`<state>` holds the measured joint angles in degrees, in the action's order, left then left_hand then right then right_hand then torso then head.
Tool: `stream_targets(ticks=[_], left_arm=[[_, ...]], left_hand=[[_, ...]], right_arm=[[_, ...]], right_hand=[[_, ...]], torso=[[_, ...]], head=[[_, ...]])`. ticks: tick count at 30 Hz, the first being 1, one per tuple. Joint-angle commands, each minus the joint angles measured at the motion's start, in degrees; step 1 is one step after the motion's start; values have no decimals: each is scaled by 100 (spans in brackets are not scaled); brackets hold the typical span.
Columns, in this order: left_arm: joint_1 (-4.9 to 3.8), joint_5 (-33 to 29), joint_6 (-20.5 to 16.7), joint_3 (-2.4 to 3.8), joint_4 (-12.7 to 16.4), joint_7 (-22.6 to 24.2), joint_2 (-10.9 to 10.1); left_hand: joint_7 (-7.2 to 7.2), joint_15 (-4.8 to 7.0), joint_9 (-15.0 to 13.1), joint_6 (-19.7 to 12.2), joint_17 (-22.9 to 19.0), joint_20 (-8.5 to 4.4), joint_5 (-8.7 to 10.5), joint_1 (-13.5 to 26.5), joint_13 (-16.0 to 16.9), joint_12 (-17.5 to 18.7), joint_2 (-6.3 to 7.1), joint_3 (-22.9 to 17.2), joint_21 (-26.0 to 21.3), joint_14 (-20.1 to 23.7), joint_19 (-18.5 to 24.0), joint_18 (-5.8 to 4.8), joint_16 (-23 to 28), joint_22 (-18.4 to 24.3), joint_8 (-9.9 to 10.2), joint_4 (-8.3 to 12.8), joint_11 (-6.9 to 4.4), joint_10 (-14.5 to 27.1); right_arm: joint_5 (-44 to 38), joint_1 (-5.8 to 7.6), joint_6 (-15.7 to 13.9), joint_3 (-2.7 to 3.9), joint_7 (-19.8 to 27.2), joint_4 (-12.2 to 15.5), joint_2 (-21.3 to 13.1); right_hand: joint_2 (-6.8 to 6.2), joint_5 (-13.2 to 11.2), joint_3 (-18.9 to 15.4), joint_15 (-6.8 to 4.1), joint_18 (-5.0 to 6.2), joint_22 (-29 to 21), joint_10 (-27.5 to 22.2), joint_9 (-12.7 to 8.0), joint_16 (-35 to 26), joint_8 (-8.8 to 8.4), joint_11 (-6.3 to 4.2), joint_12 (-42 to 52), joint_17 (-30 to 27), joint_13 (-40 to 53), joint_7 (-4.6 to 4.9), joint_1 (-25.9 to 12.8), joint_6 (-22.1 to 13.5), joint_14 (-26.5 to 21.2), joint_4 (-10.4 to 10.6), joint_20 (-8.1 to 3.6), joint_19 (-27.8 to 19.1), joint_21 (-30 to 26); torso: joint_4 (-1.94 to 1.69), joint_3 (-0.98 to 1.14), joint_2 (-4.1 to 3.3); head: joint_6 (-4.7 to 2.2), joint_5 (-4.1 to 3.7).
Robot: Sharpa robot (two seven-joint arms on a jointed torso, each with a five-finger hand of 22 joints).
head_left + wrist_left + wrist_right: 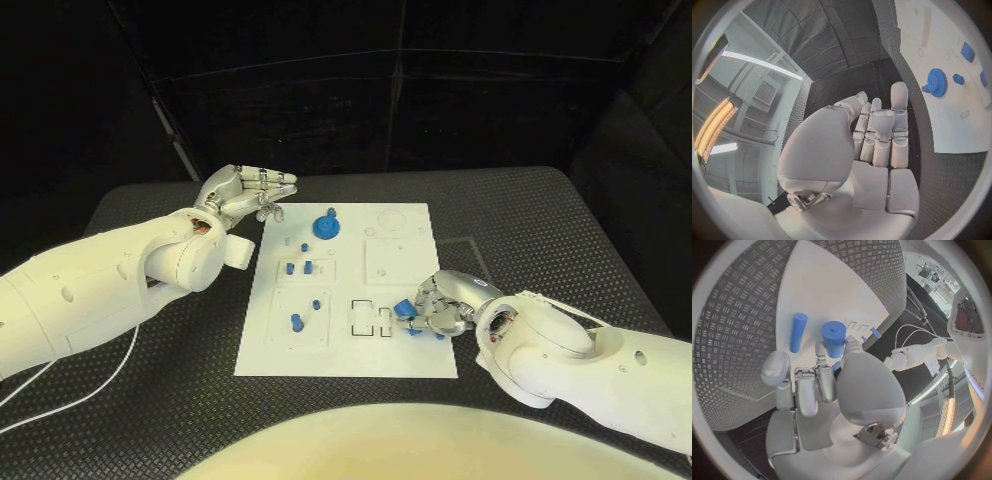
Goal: Assemble the parts on the task board
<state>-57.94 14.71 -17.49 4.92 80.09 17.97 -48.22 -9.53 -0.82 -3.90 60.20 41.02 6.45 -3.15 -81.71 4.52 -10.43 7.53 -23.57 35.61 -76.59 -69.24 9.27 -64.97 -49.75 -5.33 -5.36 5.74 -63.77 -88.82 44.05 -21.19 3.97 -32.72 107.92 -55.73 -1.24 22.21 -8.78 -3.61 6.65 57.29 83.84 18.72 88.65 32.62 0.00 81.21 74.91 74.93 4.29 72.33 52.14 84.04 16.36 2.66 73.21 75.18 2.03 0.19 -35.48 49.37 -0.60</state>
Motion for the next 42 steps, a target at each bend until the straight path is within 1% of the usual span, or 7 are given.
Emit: stream_targets(ticks=[1,15,21,33,35,38,42], left_arm=[[-2,-21,39,5,9,62,3],[2,-21,32,6,47,53,3],[1,-21,29,6,60,45,4],[0,-21,30,7,64,37,14],[-1,-21,31,7,66,34,14],[-1,-21,30,7,67,30,10],[-1,-21,30,7,66,25,8]], left_hand=[[-11,0,1,-33,-5,13,14,8,-7,-21,-38,3,-31,31,31,118,14,10,-17,6,2,44],[-11,1,1,-33,-3,13,14,4,-7,-23,-44,-1,-32,31,30,118,12,10,-18,8,2,48],[-11,1,1,-33,-3,13,14,4,-7,-23,-44,-1,-32,31,30,118,12,10,-18,8,2,48],[-11,1,1,-33,-3,13,14,4,-7,-23,-44,-1,-32,31,30,118,12,10,-18,8,2,48],[-11,1,1,-33,-3,13,14,4,-7,-23,-44,-1,-32,31,30,118,12,10,-18,8,2,48],[-11,1,1,-33,-3,13,14,4,-7,-23,-44,-1,-32,31,30,118,12,10,-18,8,2,48],[-11,1,1,-33,-3,13,14,4,-7,-23,-44,-1,-32,31,30,118,12,10,-18,8,2,48]], right_arm=[[8,9,-633,5,185,223,-28],[653,17,-401,11,-65,87,429],[822,18,-271,14,-238,-52,654],[818,19,-470,17,-338,-162,864],[782,20,-515,17,-358,-179,875],[739,20,-603,17,-360,-197,887],[714,21,-682,17,-340,-212,907]], right_hand=[[37,66,12,-31,-58,14,121,35,42,30,-38,37,1225,575,-36,66,24,541,4,-10,51,35],[159,26,-70,-36,-60,28,129,-1,44,-5,-43,31,1233,579,-41,-64,84,543,37,-15,57,45],[217,-451,-261,-56,-58,34,130,-20,38,-10,-70,11,1216,575,-75,-257,183,539,32,-31,55,47],[218,-757,-435,-73,-59,38,131,-18,38,6,-88,-5,1217,574,-97,-424,238,539,37,-47,53,47],[155,-1074,-518,-76,-59,38,123,-17,33,8,-89,-24,1203,561,-99,-521,239,536,36,-51,51,46],[-165,-1669,-495,-64,-39,-88,14,-26,5,-14,-67,-220,1129,380,-78,-757,179,521,45,-42,-25,-25],[-630,-1920,-310,-39,-28,-149,-95,-41,-23,-50,-39,-414,1059,206,-40,-1155,73,506,67,-24,-64,-67]], torso=[[-4,-7,2],[-55,-16,-25],[-71,-18,-24],[-78,-17,-21],[-85,-18,-19],[-87,-18,-22],[-88,-17,-19]], head=[[-5,0],[-9,-3],[5,11],[12,26],[16,25],[11,26],[15,34]])
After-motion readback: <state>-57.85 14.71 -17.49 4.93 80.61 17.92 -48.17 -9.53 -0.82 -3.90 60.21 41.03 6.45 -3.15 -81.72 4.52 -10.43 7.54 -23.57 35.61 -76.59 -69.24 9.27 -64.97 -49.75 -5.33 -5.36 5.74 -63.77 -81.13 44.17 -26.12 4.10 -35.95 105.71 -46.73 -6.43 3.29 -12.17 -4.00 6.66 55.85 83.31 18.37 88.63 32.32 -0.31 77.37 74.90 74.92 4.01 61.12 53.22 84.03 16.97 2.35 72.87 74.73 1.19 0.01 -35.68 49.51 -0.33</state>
